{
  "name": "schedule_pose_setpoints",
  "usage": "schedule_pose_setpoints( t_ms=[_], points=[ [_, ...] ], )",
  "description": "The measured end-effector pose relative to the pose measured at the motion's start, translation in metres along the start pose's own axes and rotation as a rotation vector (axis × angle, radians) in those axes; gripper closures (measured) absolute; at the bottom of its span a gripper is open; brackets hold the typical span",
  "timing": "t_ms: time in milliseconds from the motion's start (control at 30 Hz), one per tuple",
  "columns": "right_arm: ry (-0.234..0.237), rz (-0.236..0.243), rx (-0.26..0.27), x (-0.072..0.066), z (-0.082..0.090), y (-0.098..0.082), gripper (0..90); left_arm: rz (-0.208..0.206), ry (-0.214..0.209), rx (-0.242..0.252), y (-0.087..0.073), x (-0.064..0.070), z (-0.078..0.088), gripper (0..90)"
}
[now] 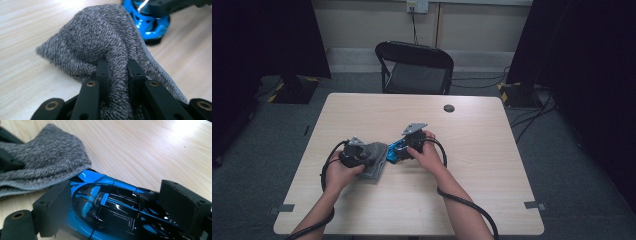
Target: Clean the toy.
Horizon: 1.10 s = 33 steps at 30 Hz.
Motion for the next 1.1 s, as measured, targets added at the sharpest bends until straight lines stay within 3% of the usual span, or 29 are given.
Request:
schedule_pose_setpoints(
  t_ms=[333, 600, 1100],
  points=[
    [-0.002, -0.001, 0.000, 0.000, 0.000, 0.000, 11.2, -0.059, -0.053, -0.026, -0.008, 0.030, 0.004, 75.2],
    [-0.001, 0.003, -0.002, 0.000, 0.000, 0.000, 11.3, -0.081, -0.071, -0.028, -0.007, 0.042, 0.002, 75.2],
    [-0.003, 0.000, 0.017, 0.000, 0.000, -0.001, 11.3, -0.186, -0.196, -0.006, 0.001, 0.090, -0.004, 74.9]
  ],
)
Point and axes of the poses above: each handheld gripper's, and its own axes: z roughly backward along the jaws, y roughly out of its top, x roughly to its right, the point moved 9 cm from there along -z, roughly forward along the jaws, and after that the axes turned 5 degrees about -x, right-handed, at the moved point
